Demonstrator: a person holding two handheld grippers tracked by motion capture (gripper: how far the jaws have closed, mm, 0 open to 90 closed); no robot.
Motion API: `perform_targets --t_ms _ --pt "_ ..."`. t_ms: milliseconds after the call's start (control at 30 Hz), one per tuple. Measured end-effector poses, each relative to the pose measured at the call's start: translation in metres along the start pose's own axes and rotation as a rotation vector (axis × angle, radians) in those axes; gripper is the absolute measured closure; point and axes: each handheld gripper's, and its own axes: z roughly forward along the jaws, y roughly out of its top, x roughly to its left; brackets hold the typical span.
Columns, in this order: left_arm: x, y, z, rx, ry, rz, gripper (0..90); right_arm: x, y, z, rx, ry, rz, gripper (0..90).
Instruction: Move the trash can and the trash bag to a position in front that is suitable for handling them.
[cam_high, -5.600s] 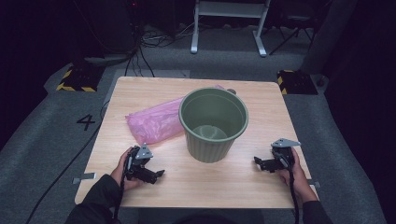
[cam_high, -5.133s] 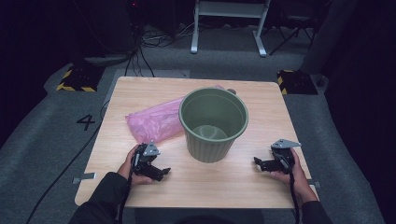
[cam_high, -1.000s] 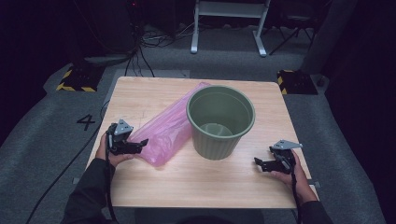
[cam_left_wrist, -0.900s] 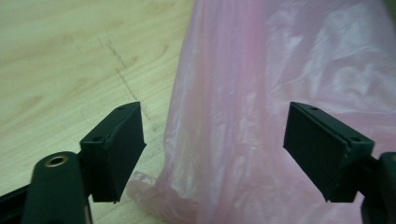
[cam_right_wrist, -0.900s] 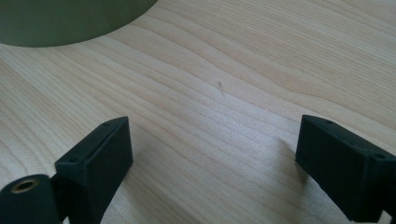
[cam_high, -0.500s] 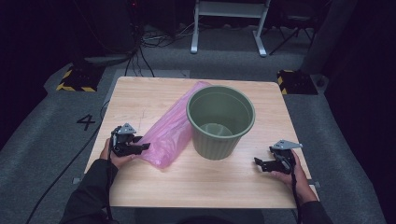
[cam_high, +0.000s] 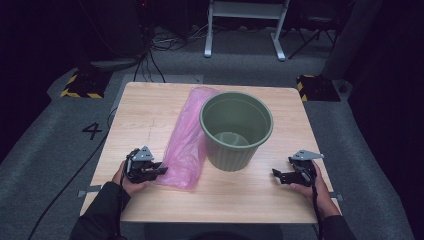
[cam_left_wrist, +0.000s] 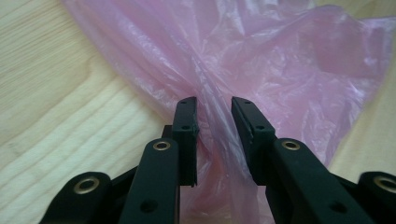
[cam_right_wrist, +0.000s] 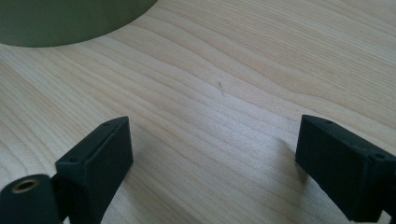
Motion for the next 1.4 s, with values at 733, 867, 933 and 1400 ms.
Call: perform_targets --t_ms 733,867,933,1400 --pt "-0.035 0.0 -0.015 -0.104 0.102 -0.001 16.4 0.0 0.0 0.0 -0.002 0.002 -0.001 11.6" --pt "-0.027 0.007 -0.024 -0.146 0.126 -0.021 16.4 0.0 0.0 0.0 -0.001 0.002 -0.001 11.6" --pt "-0.021 0.011 -0.025 -0.161 0.128 -0.028 16.3 0.0 0.0 0.0 -0.002 0.002 -0.001 11.6" --pt "0.046 0.05 0.019 -0.119 0.195 -0.138 16.4 0.0 0.0 0.0 -0.002 0.002 -0.001 11.6"
